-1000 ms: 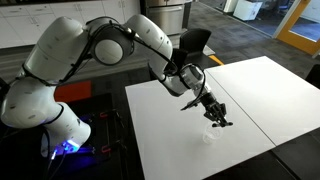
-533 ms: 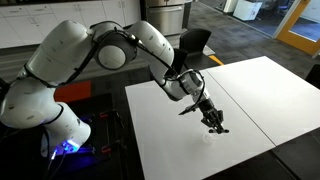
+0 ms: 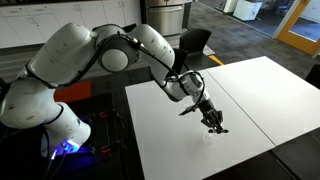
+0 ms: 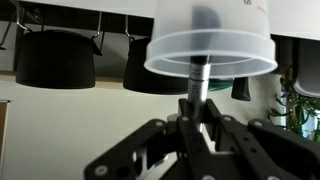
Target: Put the marker into the plastic cup.
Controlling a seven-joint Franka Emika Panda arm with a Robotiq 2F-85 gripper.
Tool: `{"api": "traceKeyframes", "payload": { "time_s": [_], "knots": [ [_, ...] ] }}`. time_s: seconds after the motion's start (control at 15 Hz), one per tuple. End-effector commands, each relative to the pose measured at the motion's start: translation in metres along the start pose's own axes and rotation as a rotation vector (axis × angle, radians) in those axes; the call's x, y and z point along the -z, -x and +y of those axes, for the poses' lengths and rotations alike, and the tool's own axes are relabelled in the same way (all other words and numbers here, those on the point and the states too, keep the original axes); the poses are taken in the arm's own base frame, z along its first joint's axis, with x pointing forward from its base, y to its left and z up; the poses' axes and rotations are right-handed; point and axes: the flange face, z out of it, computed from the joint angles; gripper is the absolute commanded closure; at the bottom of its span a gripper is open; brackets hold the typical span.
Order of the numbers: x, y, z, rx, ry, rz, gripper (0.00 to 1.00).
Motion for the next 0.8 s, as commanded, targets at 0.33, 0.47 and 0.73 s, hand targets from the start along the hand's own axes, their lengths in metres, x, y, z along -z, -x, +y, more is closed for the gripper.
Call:
{"api": "traceKeyframes", "payload": {
  "time_s": [0.33, 0.47, 0.73],
  "knots": [
    [0.004, -0.005, -0.006, -0.046, -0.005, -0.006, 0.18],
    [0.011, -0.012, -0.005, -0.06, -0.012, 0.001, 0.03],
    [0.034, -0.036, 0.0, -0.131, -0.038, 0.012, 0.0]
  ]
}}
